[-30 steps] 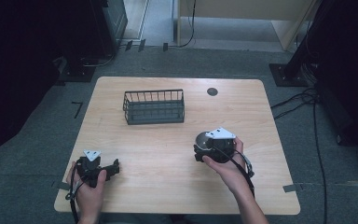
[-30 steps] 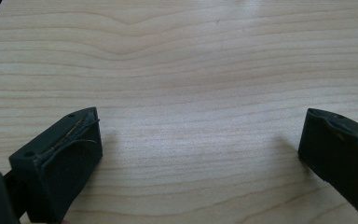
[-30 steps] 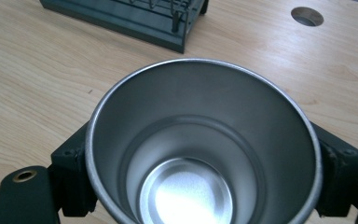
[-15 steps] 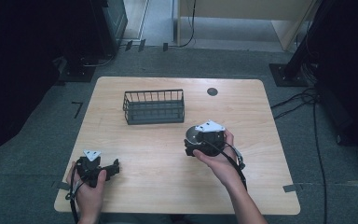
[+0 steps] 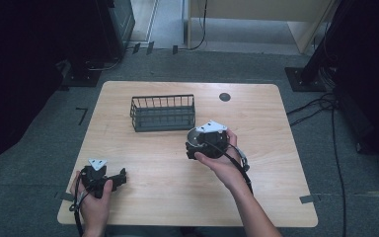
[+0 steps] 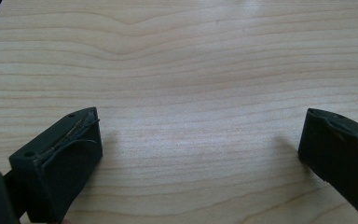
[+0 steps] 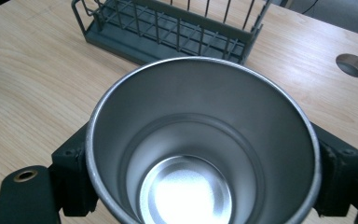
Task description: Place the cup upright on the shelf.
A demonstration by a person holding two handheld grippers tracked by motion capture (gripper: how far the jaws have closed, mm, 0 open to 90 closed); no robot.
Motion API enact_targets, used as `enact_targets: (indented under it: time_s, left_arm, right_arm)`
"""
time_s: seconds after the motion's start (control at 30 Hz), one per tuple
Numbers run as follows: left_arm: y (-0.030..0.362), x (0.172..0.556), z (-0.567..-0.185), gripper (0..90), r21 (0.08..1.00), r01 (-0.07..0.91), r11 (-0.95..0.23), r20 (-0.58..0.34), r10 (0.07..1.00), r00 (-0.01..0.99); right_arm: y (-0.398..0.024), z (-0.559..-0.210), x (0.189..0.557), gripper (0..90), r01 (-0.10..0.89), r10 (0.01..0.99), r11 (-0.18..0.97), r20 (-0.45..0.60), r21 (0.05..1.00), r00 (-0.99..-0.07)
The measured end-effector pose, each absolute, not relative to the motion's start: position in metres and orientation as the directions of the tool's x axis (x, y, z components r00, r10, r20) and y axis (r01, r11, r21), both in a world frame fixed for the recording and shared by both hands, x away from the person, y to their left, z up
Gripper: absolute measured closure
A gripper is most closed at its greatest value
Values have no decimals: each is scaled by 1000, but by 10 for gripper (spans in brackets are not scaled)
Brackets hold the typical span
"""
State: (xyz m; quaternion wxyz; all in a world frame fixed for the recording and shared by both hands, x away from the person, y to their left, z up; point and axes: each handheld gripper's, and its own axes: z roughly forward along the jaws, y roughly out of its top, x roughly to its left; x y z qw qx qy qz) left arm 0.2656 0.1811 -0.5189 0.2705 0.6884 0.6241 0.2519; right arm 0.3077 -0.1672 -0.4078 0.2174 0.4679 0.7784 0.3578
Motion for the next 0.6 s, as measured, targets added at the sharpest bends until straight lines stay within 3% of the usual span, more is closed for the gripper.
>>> enact_targets:
  time_s: [0.6]
  left_arm:
    - [181, 266, -519, 0, 686, 724, -75, 9, 996, 94]
  right_arm:
    - [-136, -392, 336, 154, 550, 865, 331, -14, 767, -502]
